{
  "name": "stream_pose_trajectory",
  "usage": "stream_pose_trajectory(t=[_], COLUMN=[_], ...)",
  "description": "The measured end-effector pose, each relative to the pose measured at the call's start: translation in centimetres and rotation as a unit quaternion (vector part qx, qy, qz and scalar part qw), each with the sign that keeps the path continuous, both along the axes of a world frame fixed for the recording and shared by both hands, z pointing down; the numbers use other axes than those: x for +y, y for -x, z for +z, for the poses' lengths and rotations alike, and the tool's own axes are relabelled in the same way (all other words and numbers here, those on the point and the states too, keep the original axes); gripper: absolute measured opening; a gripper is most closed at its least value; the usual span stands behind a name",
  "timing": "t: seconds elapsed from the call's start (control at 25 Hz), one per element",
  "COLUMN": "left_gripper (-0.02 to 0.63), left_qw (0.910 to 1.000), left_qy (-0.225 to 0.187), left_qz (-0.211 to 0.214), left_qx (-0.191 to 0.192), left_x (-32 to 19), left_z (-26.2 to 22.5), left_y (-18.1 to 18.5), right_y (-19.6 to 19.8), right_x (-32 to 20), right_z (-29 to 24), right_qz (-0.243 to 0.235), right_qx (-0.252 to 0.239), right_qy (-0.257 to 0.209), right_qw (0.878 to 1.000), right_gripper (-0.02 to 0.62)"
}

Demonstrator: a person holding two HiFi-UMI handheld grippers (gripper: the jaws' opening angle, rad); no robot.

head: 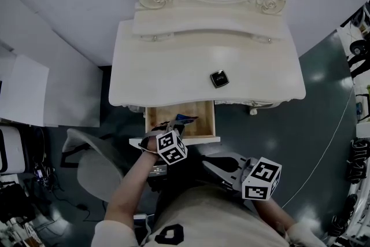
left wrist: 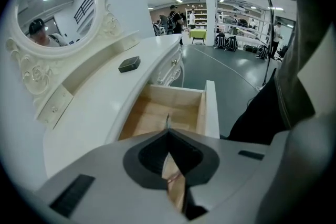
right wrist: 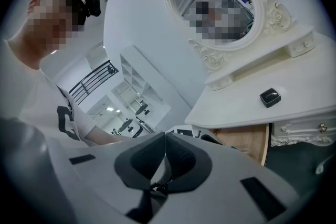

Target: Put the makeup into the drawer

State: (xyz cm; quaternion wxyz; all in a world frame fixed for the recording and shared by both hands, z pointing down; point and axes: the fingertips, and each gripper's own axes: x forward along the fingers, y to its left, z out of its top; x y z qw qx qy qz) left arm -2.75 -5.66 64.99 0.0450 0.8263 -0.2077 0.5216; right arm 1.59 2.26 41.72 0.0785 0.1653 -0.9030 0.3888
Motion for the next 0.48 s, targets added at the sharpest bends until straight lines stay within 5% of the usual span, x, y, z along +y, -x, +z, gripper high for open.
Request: stream_pose_trajectory(t=[0.28, 0.48], left_gripper=[0.054, 0.054], left_qw=[0.9977, 0.9981], left_qy=[0.06, 0.053], left_qz=[0.029, -0.019], left_qx=[-0.01, -0.027], left_x=[2.0, 0.8], left_z=[1.3, 2.1], left_y=[-0.3, 1.7], right_y=[-0.1, -0.4], right_x=[-0.2, -0.3], right_z=[-0.1, 0.0], right_qz=[-0.002, -0.001], right_qx=[0.0, 0.001], right_qy=[-0.001, 0.0], right_qw=[1.0, 1.0], right_gripper=[0.028, 0.028])
